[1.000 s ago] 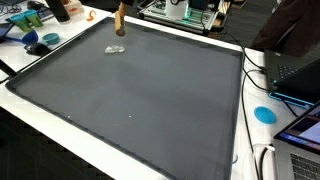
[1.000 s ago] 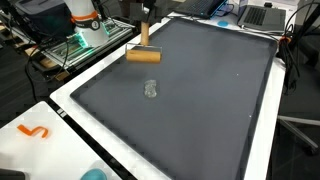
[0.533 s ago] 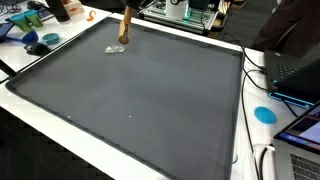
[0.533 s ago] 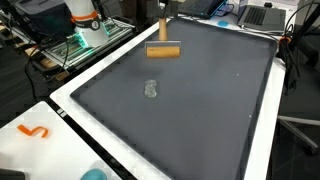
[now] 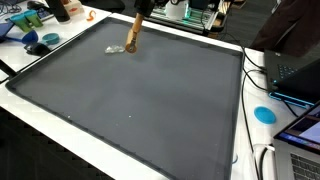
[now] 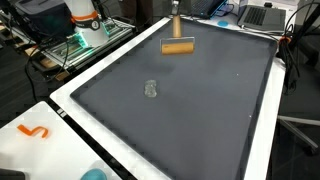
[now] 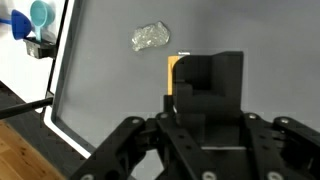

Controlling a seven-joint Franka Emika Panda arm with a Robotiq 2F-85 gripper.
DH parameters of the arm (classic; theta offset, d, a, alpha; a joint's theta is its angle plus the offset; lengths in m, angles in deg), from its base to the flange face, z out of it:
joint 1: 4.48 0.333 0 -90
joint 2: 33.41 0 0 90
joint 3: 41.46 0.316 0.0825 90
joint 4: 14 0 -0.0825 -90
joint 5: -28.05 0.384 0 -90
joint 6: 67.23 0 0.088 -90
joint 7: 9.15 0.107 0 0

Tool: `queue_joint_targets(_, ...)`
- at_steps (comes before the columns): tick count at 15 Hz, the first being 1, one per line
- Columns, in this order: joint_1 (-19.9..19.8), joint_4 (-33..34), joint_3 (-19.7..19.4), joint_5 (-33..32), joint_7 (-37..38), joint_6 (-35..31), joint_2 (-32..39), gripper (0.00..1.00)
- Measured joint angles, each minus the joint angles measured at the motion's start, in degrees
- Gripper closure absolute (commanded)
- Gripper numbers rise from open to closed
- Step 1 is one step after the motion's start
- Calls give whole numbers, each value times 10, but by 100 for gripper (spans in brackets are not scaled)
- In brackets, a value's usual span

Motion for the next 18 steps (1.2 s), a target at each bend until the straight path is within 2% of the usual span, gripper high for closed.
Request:
queue_joint_targets(11, 25, 53, 10, -27, 93, 27, 68, 76)
queue_joint_targets(18, 25, 75, -4, -32, 96, 35, 95, 76)
